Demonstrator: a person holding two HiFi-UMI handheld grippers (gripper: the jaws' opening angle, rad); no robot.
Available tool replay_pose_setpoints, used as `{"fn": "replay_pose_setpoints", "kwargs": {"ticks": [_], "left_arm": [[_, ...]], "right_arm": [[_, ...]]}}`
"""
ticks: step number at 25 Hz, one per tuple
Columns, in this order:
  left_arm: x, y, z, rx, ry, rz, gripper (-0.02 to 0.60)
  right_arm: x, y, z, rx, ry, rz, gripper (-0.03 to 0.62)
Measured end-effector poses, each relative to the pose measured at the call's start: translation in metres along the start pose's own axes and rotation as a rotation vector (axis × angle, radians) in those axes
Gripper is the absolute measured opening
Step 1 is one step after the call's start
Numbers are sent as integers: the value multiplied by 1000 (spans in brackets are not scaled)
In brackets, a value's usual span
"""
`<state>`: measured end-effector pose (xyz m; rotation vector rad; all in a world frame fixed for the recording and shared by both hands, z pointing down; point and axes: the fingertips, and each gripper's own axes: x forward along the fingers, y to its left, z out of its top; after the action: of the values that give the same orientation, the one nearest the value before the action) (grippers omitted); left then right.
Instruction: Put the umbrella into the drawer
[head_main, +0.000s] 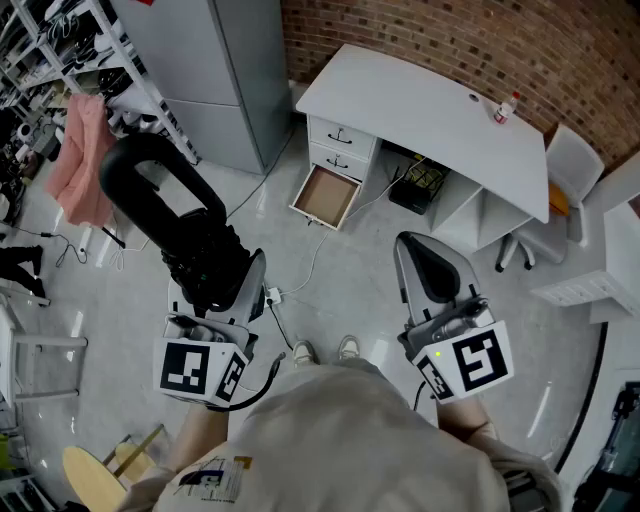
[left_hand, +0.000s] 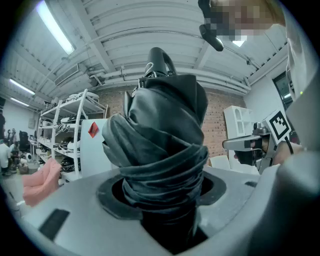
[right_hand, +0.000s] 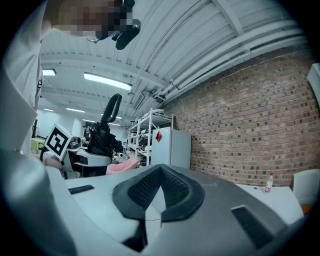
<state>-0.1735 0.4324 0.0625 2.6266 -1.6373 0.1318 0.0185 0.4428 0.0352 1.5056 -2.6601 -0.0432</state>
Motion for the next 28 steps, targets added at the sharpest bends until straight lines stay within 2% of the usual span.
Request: {"fn": "replay_pose_setpoints", "kwargs": {"ticks": [14,28], "left_arm": [[22,-28,0,21,29,12,273],[44,-80,-9,29,53,40,273]], "right_arm": [[-9,-37,-13,46,7,8,7],[-36,-82,-40,68,27,49,7]]}}
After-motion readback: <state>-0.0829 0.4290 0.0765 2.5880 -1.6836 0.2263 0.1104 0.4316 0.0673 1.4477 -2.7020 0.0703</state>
